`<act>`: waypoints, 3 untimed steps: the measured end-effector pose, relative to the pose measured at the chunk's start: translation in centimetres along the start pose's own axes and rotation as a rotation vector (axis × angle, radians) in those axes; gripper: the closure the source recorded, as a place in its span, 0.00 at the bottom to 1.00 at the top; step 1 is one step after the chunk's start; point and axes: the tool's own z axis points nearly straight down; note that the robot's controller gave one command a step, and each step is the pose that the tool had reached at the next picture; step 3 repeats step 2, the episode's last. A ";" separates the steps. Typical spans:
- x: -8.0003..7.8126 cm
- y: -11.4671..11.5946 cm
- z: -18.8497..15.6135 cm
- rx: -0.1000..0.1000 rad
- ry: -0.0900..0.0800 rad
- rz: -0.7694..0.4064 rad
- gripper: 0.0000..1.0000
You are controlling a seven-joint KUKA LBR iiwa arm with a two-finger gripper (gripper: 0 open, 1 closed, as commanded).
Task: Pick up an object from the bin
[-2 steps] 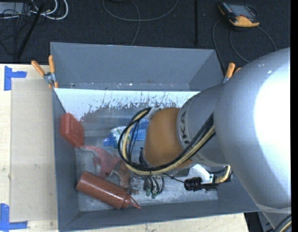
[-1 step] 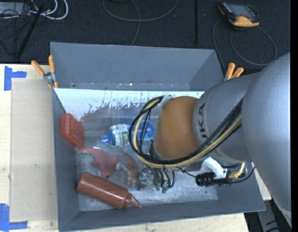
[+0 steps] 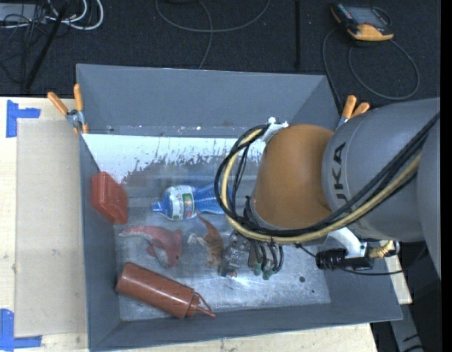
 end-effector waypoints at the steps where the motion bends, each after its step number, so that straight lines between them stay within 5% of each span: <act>1: -2.1 1.2 1.5 -0.002 -0.004 0.006 1.00; 2: -2.0 0.5 -3.3 0.000 -0.001 -0.033 1.00; 3: -2.0 0.5 -3.3 0.000 -0.001 -0.033 1.00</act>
Offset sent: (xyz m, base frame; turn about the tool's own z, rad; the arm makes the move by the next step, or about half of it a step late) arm 0.0211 -0.0028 0.0342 -0.0301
